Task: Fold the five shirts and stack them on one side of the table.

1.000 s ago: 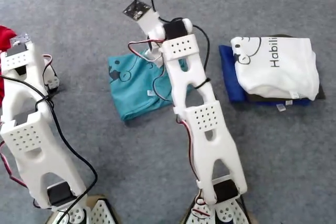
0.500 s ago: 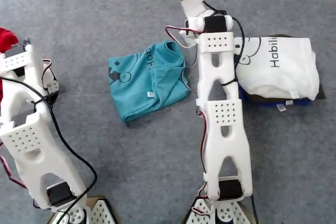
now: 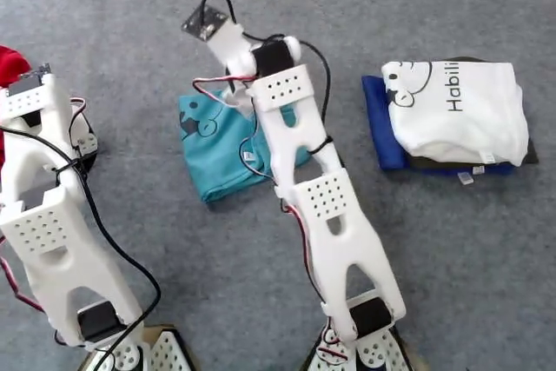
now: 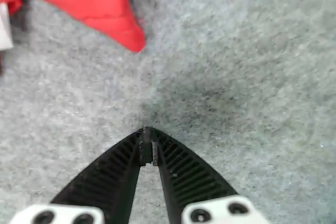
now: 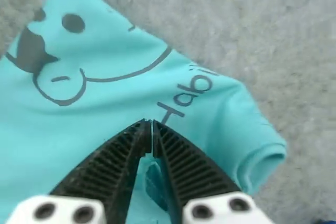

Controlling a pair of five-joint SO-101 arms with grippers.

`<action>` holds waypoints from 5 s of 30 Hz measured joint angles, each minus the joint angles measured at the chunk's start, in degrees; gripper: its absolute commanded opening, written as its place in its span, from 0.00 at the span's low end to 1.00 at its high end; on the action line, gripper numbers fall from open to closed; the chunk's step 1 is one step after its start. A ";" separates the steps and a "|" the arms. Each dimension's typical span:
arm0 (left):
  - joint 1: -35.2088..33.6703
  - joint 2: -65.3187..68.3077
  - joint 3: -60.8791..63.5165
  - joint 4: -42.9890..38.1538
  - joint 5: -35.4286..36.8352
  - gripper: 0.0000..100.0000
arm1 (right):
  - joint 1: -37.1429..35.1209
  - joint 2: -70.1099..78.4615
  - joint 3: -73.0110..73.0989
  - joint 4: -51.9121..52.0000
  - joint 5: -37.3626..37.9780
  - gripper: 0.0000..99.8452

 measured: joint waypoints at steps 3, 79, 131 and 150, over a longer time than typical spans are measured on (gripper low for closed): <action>0.00 0.00 0.00 0.00 0.00 0.03 | 0.09 1.93 0.00 0.62 0.00 0.01; 28.48 -9.23 8.53 -9.76 0.18 0.03 | 13.80 -49.76 98.64 -29.89 -17.85 0.01; 24.26 9.85 -44.31 13.01 0.18 0.03 | 10.02 -48.09 80.26 -47.12 -11.25 0.01; 22.86 28.22 -49.32 2.02 0.26 0.03 | 13.19 6.07 5.36 -16.53 -11.16 0.01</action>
